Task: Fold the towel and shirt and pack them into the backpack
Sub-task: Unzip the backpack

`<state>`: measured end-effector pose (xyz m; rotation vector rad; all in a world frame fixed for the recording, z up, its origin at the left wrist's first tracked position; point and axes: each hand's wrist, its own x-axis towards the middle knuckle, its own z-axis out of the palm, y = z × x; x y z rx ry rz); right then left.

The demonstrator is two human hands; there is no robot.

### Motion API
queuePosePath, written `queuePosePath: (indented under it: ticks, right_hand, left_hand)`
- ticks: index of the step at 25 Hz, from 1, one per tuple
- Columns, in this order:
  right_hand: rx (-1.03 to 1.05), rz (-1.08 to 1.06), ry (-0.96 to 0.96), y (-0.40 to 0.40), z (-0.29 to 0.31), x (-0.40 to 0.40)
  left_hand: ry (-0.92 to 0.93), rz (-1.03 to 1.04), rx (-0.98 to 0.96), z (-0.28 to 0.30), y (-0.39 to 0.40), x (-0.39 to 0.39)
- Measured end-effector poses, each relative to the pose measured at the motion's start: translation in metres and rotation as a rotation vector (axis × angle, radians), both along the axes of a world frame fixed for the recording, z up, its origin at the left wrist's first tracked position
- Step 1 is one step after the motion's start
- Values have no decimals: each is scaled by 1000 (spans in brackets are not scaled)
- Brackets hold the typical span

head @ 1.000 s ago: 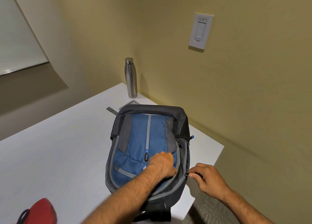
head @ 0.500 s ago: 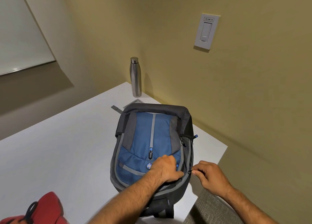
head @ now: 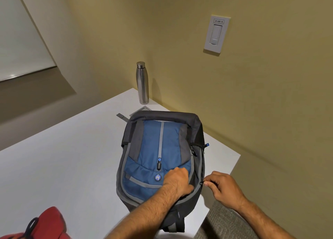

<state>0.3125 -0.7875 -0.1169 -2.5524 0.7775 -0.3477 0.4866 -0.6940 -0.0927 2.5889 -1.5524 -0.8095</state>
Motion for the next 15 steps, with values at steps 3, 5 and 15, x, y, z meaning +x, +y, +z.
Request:
queuePosePath:
  ticks: [3, 5, 15]
  right_hand:
    - [-6, -2, 0, 1, 0, -1]
    - [-11, -1, 7, 1, 1, 0]
    - [94, 59, -62, 35, 12, 5]
  left_hand:
    - [5, 3, -2, 2, -1, -1]
    - [12, 11, -15, 3, 1, -2]
    - [294, 180, -262, 22, 1, 26]
